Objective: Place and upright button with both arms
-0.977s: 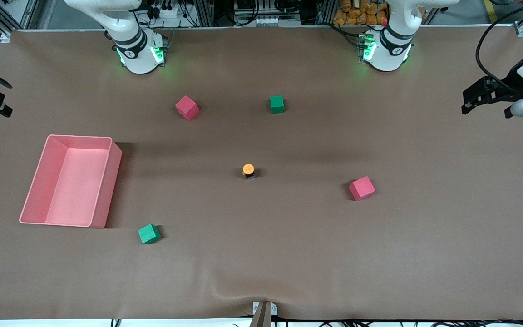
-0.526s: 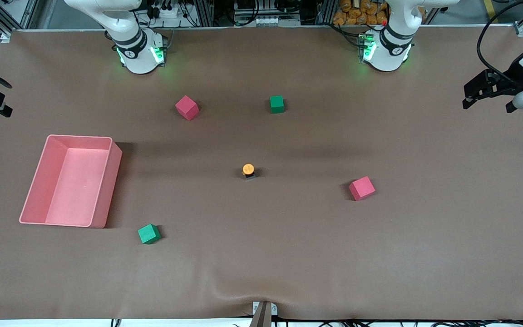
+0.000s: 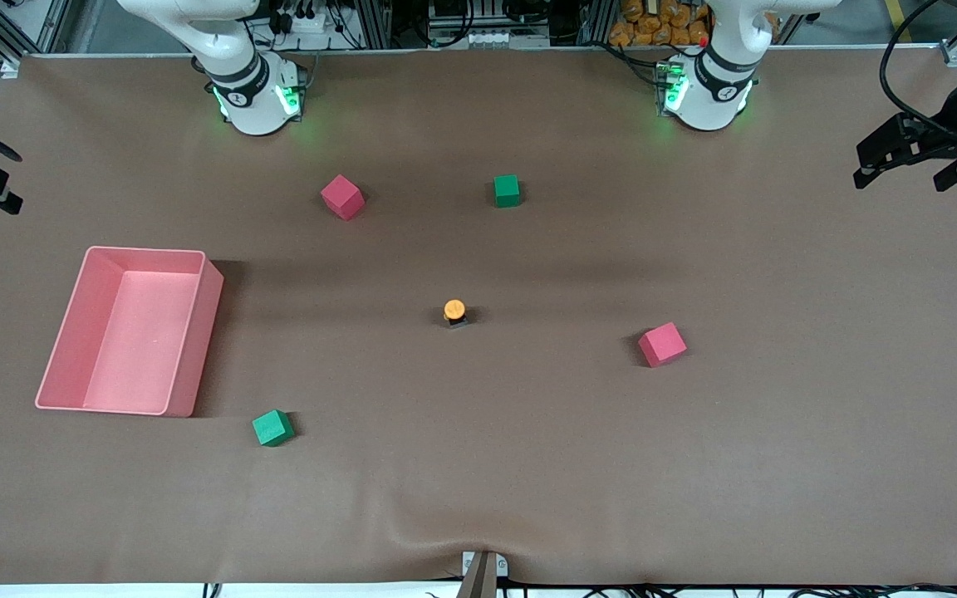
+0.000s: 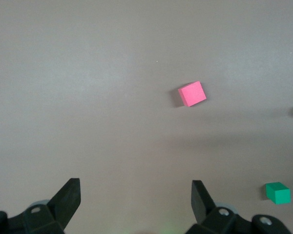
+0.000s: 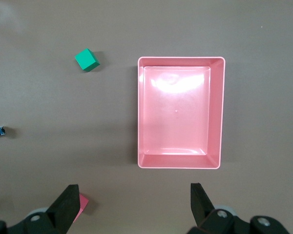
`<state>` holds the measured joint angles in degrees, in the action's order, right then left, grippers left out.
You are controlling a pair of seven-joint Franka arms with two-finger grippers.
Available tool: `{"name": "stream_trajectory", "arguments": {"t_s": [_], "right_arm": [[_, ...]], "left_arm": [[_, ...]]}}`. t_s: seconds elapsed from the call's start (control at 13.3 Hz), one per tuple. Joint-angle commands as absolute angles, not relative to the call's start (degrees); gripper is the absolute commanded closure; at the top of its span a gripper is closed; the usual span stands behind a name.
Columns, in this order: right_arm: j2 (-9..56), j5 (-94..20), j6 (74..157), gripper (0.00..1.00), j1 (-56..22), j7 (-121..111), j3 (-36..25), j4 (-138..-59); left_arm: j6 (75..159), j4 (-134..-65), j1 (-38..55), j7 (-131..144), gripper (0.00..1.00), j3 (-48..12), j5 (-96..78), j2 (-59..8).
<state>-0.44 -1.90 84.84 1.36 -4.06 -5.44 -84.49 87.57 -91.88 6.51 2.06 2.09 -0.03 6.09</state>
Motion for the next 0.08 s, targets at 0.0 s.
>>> {"name": "stream_trajectory", "arguments": {"t_s": [0.0], "right_arm": [[-0.44,-1.67,84.99,0.00,1.76,-4.04,-5.01,-84.29]], "left_arm": [[86.75,-90.70,6.42,2.72,0.00,2.20,-0.26,5.89]]}}
